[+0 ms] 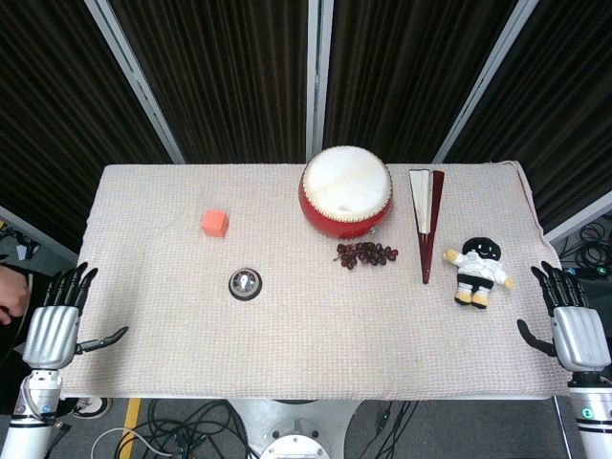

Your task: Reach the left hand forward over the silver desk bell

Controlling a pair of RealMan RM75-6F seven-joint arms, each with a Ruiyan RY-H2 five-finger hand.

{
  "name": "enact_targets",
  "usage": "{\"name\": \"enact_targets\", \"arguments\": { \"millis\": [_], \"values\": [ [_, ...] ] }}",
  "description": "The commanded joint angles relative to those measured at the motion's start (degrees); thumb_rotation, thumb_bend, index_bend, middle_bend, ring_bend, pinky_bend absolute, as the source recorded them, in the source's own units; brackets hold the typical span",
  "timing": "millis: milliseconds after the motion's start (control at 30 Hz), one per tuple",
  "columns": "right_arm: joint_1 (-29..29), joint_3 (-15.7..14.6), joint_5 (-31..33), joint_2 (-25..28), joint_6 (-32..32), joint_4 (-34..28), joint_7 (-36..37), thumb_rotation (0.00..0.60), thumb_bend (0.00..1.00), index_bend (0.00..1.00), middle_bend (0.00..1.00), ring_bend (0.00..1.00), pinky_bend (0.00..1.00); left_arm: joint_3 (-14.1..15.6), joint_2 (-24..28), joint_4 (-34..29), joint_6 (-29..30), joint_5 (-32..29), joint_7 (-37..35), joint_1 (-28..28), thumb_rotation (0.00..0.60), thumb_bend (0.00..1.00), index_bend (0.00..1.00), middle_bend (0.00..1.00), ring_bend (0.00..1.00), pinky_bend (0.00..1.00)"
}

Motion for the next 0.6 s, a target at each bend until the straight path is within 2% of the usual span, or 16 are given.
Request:
{"name": "enact_targets", "arguments": {
  "millis": [33, 300, 600],
  "values": [
    [0.02, -0.03, 0.0, -0.04, -0.06, 0.1, 0.04, 0.6, 0.23, 0.0, 0.0, 0.0, 0.0, 0.03, -0.02, 0.01, -0.09, -0.07, -0.03, -0.01, 0.167, 0.0, 0.02, 0.0, 0.0, 0.0],
    [0.06, 0.11, 0.23, -0.06, -0.18, 0.2, 0.3, 0.6, 0.24, 0.0, 0.0, 0.0, 0.0, -0.19, 0.21, -0.2, -0.63, 0.31, 0.34, -0.71, 0.169, 0.0, 0.02, 0.0, 0.0, 0.0],
    [-0.2, 0.22, 0.24, 0.22, 0.38, -0.75, -0.05, 0.6, 0.24, 0.0, 0.0, 0.0, 0.0, -0.79, 0.15, -2.48, -6.53, 2.76, 2.92, -6.2, 0.167, 0.0, 0.02, 0.0, 0.0, 0.0]
  ]
}}
